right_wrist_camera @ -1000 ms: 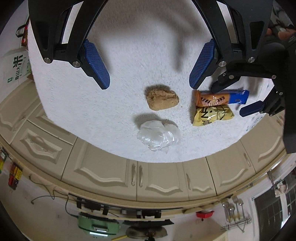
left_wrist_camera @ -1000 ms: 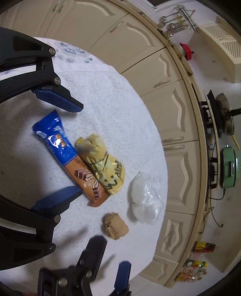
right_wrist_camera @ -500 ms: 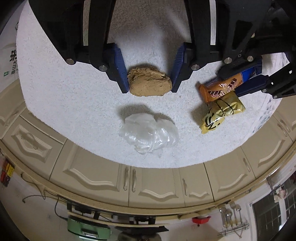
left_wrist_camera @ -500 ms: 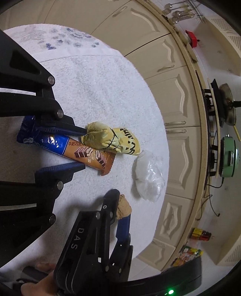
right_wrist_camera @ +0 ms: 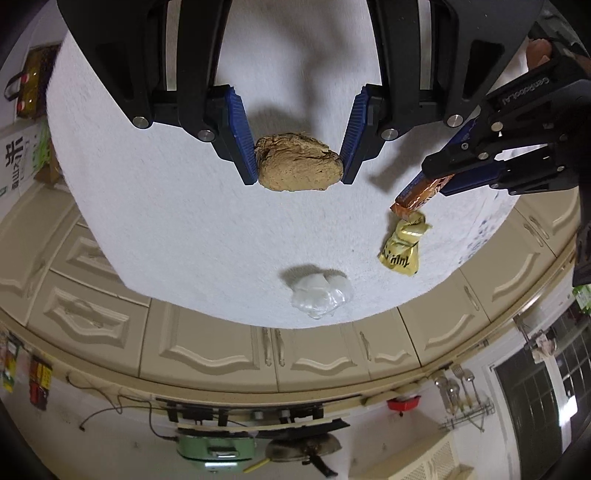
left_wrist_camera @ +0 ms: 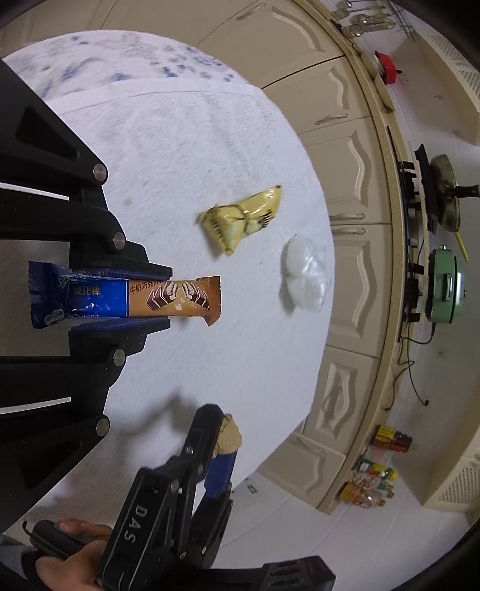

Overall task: Collect trash
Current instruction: 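Carry the candy bar and walnut to the bin and open both grippers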

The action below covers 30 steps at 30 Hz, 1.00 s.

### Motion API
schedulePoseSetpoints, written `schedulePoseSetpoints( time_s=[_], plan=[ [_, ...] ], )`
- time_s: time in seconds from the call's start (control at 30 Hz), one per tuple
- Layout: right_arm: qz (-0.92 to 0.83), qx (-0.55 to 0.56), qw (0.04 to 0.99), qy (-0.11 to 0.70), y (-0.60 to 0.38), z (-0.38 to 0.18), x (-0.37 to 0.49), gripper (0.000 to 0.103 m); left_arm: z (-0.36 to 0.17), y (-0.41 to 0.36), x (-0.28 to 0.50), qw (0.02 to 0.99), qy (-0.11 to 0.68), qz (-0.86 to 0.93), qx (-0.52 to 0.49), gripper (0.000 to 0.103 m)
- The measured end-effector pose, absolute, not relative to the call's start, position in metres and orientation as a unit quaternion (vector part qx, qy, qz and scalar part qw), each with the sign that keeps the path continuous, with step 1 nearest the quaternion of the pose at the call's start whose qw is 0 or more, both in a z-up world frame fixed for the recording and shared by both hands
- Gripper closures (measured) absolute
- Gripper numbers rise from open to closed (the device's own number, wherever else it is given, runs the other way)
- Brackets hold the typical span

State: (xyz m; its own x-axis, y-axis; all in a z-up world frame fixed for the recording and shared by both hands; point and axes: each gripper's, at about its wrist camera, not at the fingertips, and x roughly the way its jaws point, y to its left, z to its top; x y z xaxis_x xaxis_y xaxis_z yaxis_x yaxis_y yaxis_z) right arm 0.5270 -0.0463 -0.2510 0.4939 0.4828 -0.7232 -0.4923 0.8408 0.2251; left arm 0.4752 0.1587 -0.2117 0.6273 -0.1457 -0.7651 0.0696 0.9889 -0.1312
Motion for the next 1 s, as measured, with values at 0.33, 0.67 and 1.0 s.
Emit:
schedulePoseSetpoints(
  time_s=[0.33, 0.67, 1.0],
  plan=[
    [0.274, 0.041, 0.878, 0.391, -0.117, -0.236, 0.478, 0.057, -0.178, 0.083, 0.426, 0.911, 0.398, -0.106, -0.024, 0.088],
    [0.202, 0.103, 0.904, 0.363, -0.251, -0.231, 0.449, 0.057, -0.153, -0.055, 0.425, 0.906, 0.383, -0.178, 0.039, 0.088],
    [0.106, 0.185, 0.908, 0.36, -0.403, -0.264, 0.433, 0.057, -0.182, -0.196, 0.457, 0.871, 0.41, -0.25, 0.099, 0.088]
  ],
)
